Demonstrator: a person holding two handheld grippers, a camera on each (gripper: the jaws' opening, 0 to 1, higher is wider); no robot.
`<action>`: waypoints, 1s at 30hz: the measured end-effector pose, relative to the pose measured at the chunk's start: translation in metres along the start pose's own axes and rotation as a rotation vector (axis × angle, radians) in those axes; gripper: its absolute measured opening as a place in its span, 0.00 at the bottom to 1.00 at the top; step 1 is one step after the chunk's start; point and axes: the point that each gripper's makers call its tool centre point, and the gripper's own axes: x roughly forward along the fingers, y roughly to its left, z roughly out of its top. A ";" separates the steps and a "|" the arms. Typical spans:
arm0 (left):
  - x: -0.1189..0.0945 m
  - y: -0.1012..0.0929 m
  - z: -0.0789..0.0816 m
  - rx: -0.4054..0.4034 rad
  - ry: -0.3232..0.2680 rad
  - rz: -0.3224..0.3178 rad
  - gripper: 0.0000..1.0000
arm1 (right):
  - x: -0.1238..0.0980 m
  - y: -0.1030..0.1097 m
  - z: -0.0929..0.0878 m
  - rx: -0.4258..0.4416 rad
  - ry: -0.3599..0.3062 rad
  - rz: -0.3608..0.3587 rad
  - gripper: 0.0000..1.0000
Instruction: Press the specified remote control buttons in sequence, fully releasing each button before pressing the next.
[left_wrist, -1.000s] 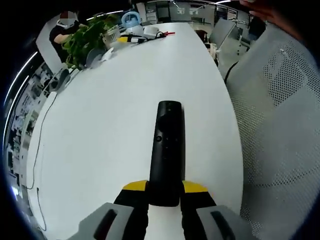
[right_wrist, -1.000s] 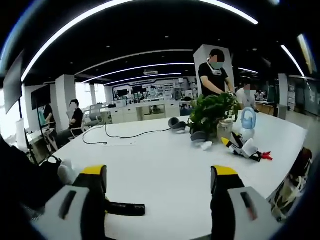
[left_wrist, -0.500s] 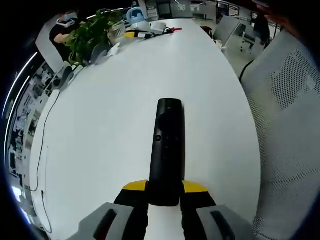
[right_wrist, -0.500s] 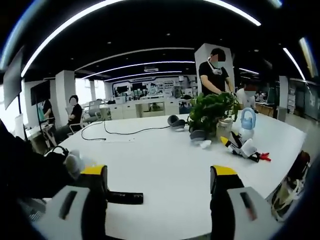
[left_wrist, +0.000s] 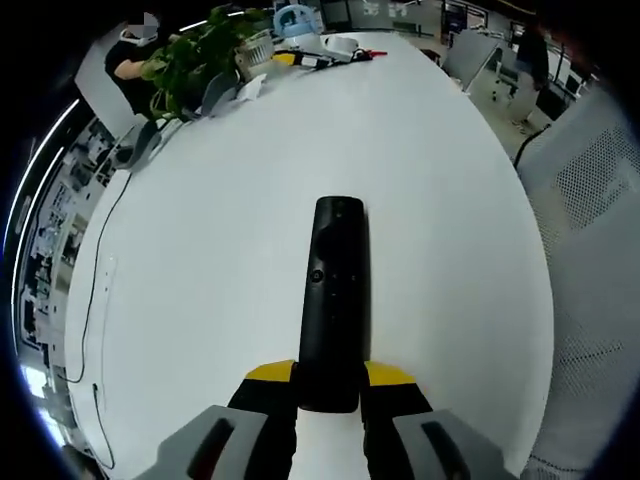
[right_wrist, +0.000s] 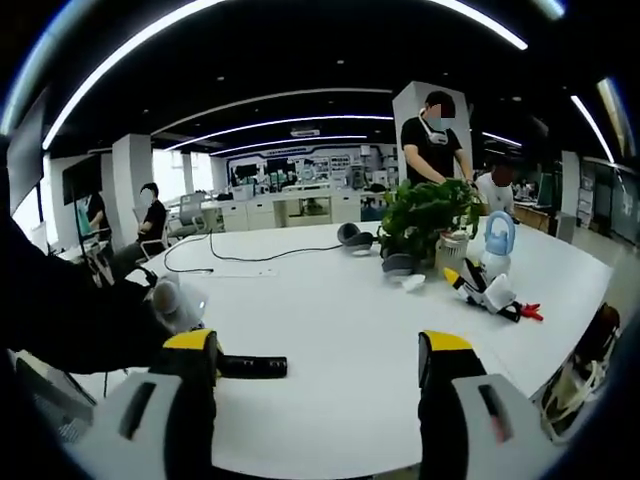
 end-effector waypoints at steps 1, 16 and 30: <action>0.001 0.003 0.000 0.000 0.006 0.001 0.23 | 0.000 0.000 0.000 0.001 0.001 0.001 0.86; 0.006 0.065 0.006 0.078 0.062 0.055 0.23 | 0.001 -0.002 -0.006 -0.011 0.029 -0.014 0.82; 0.025 0.119 0.012 0.085 0.087 0.094 0.23 | 0.004 -0.004 -0.013 -0.042 0.066 -0.029 0.80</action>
